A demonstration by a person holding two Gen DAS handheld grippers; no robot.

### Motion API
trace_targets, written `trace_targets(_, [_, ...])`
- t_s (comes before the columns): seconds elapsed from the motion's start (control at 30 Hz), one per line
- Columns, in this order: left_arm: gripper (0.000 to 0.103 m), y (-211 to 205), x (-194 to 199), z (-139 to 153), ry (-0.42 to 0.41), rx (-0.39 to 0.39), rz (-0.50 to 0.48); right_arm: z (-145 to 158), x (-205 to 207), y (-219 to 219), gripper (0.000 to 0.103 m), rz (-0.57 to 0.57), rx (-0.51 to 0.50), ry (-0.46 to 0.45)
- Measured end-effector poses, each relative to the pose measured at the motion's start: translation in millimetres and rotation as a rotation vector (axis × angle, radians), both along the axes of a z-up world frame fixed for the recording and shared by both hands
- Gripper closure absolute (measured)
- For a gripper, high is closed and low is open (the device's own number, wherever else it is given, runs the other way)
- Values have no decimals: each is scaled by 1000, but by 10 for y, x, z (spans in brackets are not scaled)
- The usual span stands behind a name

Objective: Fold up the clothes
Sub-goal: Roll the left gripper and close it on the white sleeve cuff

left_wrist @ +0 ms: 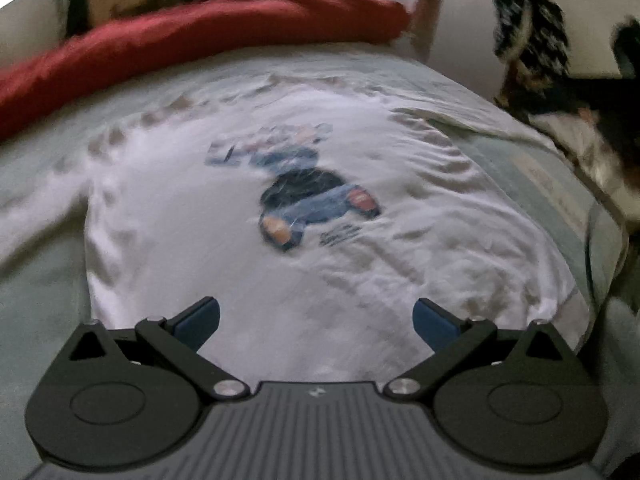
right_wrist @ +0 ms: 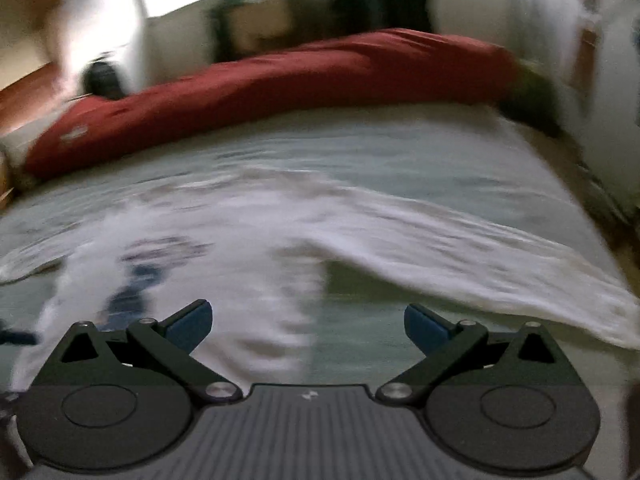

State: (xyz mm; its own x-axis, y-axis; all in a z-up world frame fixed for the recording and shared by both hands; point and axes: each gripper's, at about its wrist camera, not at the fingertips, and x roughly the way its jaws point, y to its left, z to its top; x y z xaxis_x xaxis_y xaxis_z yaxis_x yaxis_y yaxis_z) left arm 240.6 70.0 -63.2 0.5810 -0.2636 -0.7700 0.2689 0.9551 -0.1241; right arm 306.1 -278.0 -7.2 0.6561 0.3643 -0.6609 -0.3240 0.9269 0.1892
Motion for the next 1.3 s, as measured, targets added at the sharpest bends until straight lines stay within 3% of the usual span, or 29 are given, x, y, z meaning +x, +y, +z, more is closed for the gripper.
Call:
trace_targets(0.13, [1,68,-60,-220,28,-20,49,-294,-177,665,0,130,-5,11])
trace_targets(0.37, [1,273,-377,-167,27,-69,46,-800,-446,964,0,175,-84,75])
trace_targets(0.47, [1,450,-359,-53,38,-106,97,-761,-471,1026,0,152,-81,75])
trace_targets(0.6, [1,781,-248,178,-11,-129,212,-560,-383,1254,0,173,26,48])
trace_targets(0.73, [1,1251,-114,350,-48,-185,384,-678,-366,1514,0,262,132,36])
trace_targets(0.9, [4,2089,-41,331,-46,-264,649,-822,-362,1821,0,374,249,12])
trace_targets(1.0, [18,2645,-88,220,-82,-360,840,-826,-459,1814,0,427,196,-47])
trace_targets(1.03, [27,2822,-119,166,-92,-408,908,-808,-432,1784,0,419,219,-34])
trace_targets(1.1, [34,3117,-206,33,-111,-502,1030,-817,-370,1711,0,405,279,-1])
trace_targets(1.17, [34,3356,-271,-104,-130,-573,1130,-865,-315,1641,0,392,331,25])
trace_targets(1.3, [39,3552,-330,-303,-158,-621,1228,-883,-302,1679,0,395,330,16])
